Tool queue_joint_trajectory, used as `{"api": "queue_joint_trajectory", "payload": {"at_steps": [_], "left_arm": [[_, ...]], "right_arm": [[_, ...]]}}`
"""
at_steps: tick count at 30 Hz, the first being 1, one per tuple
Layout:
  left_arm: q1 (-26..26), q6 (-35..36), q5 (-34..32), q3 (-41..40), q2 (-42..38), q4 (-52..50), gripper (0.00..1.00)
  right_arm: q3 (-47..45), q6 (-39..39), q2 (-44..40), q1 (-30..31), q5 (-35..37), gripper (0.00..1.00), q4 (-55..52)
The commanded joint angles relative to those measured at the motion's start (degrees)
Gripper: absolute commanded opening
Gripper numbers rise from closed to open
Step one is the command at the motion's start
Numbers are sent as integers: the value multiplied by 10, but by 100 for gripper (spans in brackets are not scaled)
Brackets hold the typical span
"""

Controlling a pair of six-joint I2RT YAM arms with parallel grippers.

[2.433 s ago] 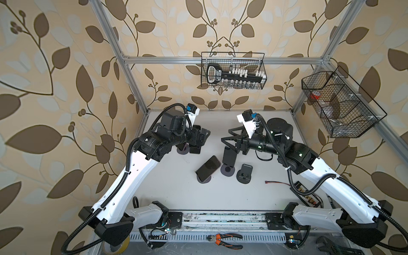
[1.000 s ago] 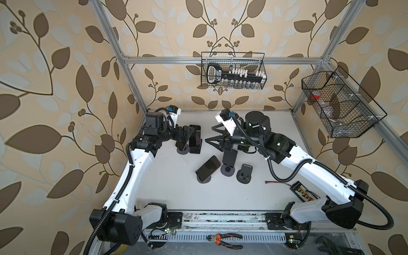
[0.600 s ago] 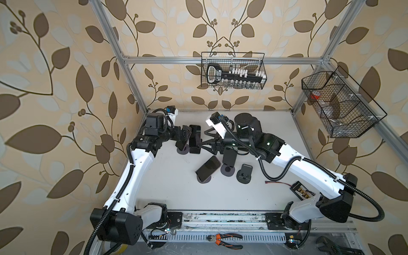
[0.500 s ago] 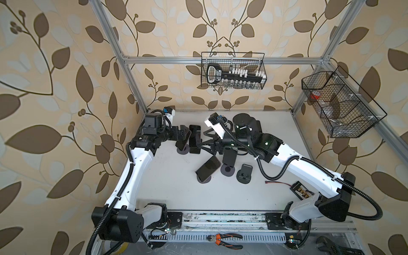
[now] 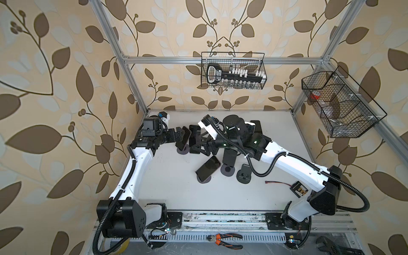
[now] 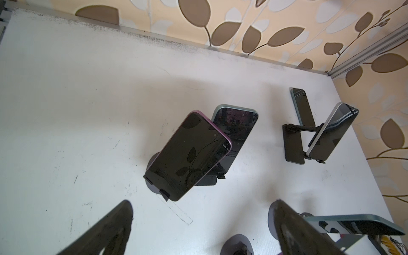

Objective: Remove the phone from the phone stand

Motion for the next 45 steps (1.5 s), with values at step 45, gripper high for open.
{"api": "queue_joint_trajectory", "payload": {"at_steps": [45], "left_arm": [[29, 291, 181, -112, 135, 292, 99]], "right_arm": [[-21, 8, 35, 3, -32, 72, 18]]}}
